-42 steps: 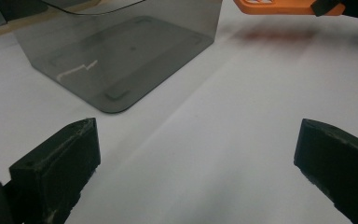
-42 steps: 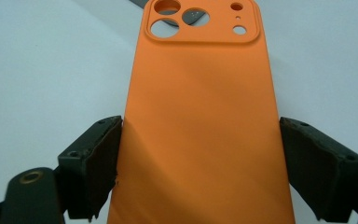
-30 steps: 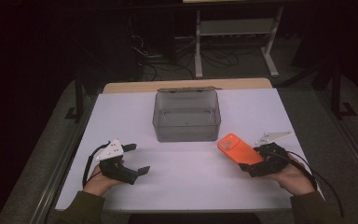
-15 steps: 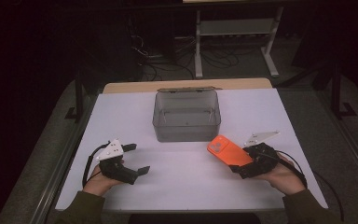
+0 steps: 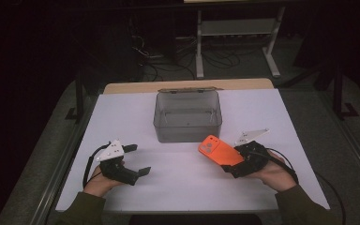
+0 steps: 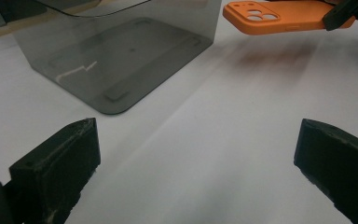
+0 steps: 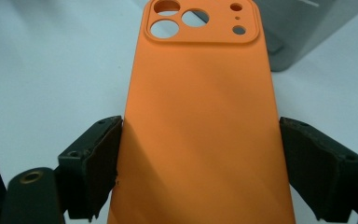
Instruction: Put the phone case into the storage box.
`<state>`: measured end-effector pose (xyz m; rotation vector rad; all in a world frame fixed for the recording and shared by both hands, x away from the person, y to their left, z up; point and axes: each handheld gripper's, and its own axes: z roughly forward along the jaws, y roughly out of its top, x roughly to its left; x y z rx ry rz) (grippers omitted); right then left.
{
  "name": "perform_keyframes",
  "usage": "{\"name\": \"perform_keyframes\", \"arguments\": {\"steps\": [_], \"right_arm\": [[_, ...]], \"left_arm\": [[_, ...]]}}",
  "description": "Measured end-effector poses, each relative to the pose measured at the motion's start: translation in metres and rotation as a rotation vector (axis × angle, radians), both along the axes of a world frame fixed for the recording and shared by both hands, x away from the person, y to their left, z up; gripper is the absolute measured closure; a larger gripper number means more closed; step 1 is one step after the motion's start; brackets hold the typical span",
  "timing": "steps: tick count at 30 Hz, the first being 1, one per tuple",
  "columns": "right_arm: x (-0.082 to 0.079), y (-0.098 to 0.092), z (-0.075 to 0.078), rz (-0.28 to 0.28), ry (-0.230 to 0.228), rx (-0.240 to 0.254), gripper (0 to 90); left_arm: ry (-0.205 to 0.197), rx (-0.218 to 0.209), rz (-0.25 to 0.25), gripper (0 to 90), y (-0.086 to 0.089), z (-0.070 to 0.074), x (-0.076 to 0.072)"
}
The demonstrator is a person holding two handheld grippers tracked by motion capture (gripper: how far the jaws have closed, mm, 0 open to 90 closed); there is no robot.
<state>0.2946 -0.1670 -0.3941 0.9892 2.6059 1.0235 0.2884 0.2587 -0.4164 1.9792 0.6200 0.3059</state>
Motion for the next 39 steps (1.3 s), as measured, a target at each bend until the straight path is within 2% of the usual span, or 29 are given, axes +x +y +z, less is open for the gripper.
{"name": "perform_keyframes", "arguments": {"steps": [39], "right_arm": [[0.021, 0.058, 0.001, 0.137, -0.011, 0.000, 15.6]], "left_arm": [[0.003, -0.006, 0.000, 0.0, -0.001, 0.000, 0.000]]}}
